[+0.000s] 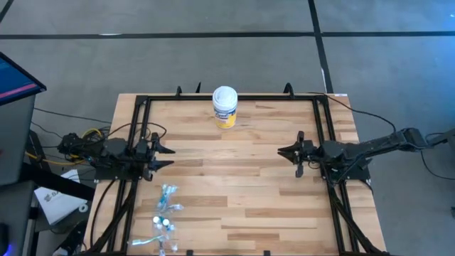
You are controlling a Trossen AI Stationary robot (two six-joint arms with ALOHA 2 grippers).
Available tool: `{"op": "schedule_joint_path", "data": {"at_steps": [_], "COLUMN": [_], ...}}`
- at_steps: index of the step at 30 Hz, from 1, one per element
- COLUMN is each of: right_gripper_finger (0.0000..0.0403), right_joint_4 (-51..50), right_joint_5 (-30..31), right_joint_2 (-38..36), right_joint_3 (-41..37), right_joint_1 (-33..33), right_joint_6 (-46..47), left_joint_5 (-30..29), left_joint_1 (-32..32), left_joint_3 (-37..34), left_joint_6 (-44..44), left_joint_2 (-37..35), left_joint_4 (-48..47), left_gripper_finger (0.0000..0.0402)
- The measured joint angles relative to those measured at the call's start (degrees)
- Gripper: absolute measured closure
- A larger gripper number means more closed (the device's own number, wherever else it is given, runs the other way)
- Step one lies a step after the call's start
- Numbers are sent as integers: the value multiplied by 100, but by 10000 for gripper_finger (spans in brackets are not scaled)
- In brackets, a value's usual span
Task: Pick & Place toothbrushing station
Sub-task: Return to Home Position
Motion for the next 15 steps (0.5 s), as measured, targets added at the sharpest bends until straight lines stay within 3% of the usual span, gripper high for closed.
{"op": "schedule_joint_path", "data": {"at_steps": [10,15], "right_gripper_finger": [356,356], "right_joint_4": [-1959,-1956], "right_joint_5": [53,150], "right_joint_2": [-2786,-2735], "right_joint_3": [0,36], "right_joint_1": [-2,64], "right_joint_6": [-167,-322], "left_joint_5": [20,257], "left_joint_1": [23,33], "left_joint_3": [69,-174], "left_joint_6": [57,-169], "left_joint_2": [0,0], "left_joint_4": [14,280], "left_gripper_finger": [225,225]}}
